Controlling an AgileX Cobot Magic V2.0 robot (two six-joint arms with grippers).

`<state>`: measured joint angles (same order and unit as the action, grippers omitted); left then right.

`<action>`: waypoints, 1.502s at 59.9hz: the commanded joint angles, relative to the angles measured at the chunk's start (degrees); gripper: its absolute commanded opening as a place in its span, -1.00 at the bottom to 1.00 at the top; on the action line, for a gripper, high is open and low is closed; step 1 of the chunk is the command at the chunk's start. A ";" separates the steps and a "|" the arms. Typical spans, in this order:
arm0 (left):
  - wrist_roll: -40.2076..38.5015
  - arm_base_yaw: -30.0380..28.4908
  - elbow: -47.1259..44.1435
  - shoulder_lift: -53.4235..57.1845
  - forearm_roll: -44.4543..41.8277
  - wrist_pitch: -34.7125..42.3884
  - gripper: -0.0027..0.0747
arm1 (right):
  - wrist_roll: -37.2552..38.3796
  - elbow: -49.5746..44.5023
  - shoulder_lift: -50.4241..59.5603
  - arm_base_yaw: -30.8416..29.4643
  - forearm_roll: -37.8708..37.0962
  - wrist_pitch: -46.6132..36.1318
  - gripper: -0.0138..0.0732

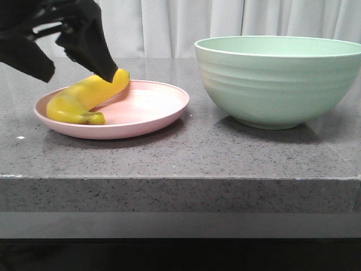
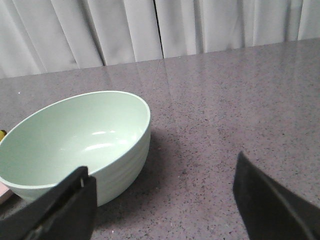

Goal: Transfer banana from pink plate to green bowl

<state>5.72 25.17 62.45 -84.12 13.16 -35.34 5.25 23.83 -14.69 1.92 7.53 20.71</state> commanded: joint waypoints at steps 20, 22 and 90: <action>-0.93 0.47 2.23 -5.03 0.63 3.53 0.75 | -0.29 1.62 -1.03 -0.26 -0.46 -4.40 0.65; -0.93 0.47 2.23 -5.18 0.63 3.53 0.75 | -0.29 1.62 -1.03 -0.26 -0.46 -4.40 0.65; -0.92 8.42 11.39 6.97 0.75 4.84 -0.64 | -0.36 3.69 -6.51 0.41 24.99 -2.68 0.65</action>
<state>5.18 30.32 71.73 -81.15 12.95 -32.83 5.25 24.58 -17.68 1.92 21.81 21.52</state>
